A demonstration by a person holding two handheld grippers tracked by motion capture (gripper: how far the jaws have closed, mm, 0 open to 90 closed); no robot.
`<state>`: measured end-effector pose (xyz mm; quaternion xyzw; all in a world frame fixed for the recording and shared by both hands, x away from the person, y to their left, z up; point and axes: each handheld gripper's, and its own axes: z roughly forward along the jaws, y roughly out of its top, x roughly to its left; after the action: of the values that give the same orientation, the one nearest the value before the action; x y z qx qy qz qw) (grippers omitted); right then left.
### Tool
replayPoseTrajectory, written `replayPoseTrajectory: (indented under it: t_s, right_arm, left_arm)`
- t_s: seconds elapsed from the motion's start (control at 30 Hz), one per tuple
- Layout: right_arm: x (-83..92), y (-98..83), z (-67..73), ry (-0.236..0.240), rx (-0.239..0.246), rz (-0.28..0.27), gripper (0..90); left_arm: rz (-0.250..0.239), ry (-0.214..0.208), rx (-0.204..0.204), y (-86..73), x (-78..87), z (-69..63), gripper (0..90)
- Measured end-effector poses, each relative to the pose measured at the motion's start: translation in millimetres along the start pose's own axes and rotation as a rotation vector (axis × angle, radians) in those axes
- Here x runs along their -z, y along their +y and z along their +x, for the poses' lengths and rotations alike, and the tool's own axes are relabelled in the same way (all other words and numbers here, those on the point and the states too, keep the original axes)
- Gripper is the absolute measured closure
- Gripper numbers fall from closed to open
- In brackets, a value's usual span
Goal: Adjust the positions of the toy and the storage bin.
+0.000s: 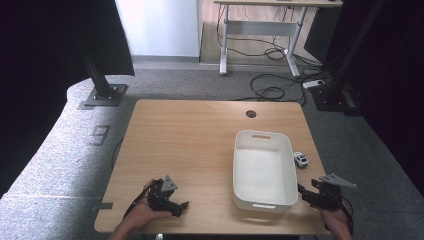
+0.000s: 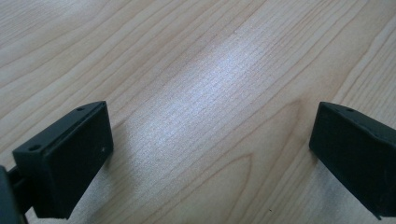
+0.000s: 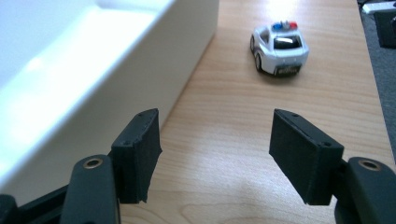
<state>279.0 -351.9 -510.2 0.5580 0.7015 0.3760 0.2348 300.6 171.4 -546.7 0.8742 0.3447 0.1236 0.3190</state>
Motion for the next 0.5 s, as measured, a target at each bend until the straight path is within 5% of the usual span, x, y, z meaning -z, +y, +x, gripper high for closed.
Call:
replayPoseTrajectory:
  t_s: [0.5]
  right_arm:
    - [14.8,5.4,7.8,0.006,-0.026,-0.065,33.1]
  left_arm:
    - [0.000,0.000,0.000,0.0,0.0,0.0,0.0]
